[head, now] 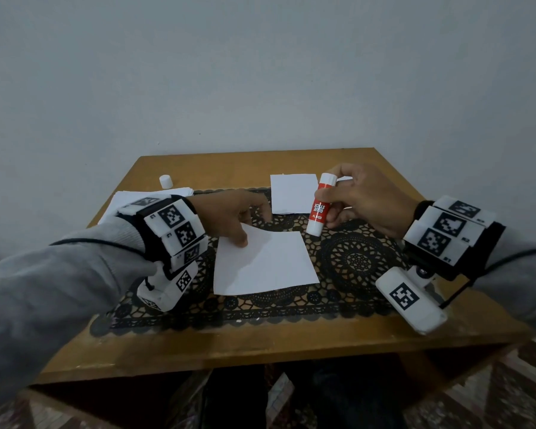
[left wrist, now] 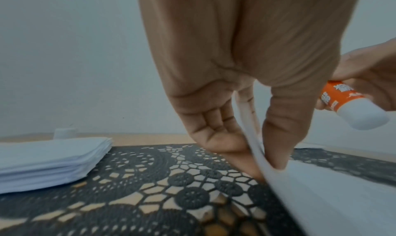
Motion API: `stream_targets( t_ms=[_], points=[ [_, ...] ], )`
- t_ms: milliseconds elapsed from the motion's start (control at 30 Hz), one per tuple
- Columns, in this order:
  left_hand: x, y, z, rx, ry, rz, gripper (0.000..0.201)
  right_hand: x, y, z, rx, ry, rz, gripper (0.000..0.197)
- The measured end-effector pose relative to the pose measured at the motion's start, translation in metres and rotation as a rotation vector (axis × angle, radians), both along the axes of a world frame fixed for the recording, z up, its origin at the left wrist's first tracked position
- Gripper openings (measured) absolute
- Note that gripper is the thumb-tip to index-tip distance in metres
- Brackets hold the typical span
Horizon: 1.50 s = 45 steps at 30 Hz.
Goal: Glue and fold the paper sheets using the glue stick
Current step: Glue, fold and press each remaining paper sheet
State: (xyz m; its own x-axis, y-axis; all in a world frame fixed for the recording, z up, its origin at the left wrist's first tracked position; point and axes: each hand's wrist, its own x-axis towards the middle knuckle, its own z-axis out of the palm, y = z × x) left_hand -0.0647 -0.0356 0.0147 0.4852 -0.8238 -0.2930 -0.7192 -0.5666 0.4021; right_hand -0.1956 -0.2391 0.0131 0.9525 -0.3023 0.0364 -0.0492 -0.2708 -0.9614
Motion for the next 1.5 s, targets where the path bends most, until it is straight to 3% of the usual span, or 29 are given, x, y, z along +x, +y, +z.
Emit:
stream_targets(
  t_ms=[133,233,400,500,600,733,967,1167,1500],
  points=[
    [-0.010,0.014,0.005,0.091,0.221,-0.068,0.047,-0.003,0.005,0.000,-0.005,0.015,-0.001,0.023],
    [-0.019,0.022,0.004,0.092,0.182,0.010,0.045,-0.003,0.012,-0.001,-0.007,0.021,0.010,0.024],
    [-0.022,0.032,-0.003,-0.127,0.065,0.277,0.040,0.001,0.023,0.005,-0.050,0.004,0.031,0.028],
    [-0.027,0.034,-0.012,-0.008,0.049,0.325,0.041,0.008,0.026,0.008,-0.212,0.007,-0.007,0.032],
    [-0.029,0.036,-0.018,0.108,-0.005,0.287,0.044,0.018,0.031,0.008,-0.408,0.027,-0.032,0.030],
    [-0.026,0.036,-0.019,0.246,-0.191,0.196,0.049,0.034,0.041,0.003,-0.507,0.058,0.000,0.021],
    [-0.027,0.031,-0.025,0.277,-0.402,0.081,0.064,0.061,0.060,0.001,-0.886,0.079,0.141,0.015],
    [-0.018,0.027,-0.023,0.275,-0.355,0.037,0.073,0.074,0.061,-0.011,-0.954,0.160,0.188,0.023],
    [-0.012,0.025,-0.025,0.269,-0.356,-0.006,0.077,0.068,0.067,-0.012,-0.895,0.153,0.191,0.017]
  ],
)
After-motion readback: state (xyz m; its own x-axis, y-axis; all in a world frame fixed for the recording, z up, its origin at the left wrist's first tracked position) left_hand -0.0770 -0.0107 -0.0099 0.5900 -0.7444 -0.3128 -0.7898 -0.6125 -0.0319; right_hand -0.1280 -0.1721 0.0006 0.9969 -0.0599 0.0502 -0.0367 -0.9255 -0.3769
